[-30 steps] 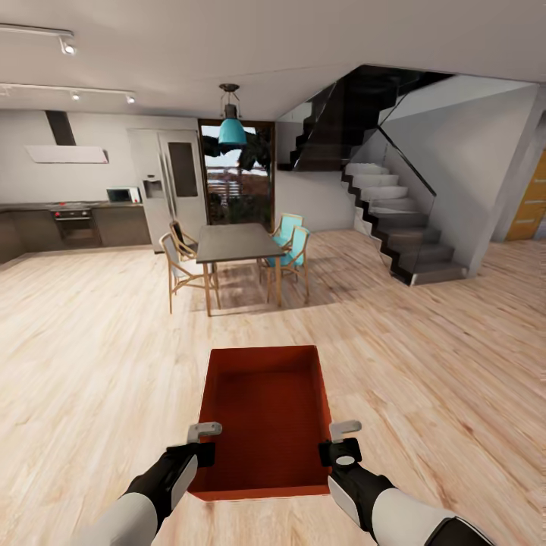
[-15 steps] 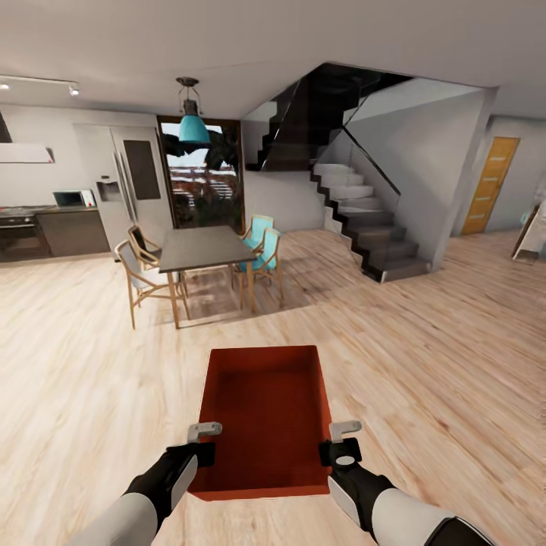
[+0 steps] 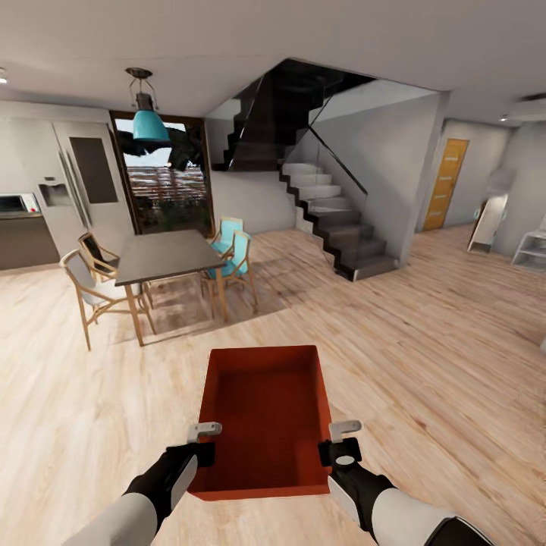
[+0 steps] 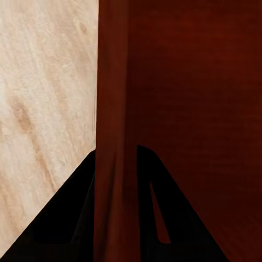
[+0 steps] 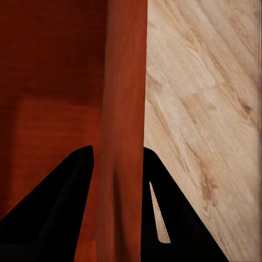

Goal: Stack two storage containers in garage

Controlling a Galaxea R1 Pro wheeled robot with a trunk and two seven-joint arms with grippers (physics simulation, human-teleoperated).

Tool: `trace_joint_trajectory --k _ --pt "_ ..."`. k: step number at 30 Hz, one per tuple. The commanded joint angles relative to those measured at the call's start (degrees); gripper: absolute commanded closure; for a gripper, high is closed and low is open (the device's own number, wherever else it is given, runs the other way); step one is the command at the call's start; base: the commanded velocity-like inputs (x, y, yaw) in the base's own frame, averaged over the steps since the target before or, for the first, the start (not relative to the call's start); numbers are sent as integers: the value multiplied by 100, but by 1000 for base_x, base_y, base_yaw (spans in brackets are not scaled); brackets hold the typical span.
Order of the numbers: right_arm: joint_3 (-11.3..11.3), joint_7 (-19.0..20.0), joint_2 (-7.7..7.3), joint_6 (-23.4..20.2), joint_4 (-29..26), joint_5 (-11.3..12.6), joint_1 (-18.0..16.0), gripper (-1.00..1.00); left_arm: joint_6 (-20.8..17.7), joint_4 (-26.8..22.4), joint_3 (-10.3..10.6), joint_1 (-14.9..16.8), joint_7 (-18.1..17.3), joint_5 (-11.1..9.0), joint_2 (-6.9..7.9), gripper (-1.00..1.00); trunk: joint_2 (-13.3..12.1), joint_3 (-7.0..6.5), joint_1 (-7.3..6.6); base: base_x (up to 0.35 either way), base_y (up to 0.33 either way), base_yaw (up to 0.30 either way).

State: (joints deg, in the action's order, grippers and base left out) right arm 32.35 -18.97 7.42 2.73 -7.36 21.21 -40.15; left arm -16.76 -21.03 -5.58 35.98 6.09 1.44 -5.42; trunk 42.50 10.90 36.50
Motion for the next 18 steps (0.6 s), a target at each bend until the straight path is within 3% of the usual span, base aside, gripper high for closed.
trace_joint_trajectory --k 1,18 --pt "-203 -11 2 42 -47 -55 -10 100 -46 -1 -75 -4 40 128 -3 100 7 9 4 321 0 -243" --pt "-203 -11 0 43 -47 -55 -10 100 -46 11 -75 -4 33 128 -3 100 7 9 4 322 0 -243"
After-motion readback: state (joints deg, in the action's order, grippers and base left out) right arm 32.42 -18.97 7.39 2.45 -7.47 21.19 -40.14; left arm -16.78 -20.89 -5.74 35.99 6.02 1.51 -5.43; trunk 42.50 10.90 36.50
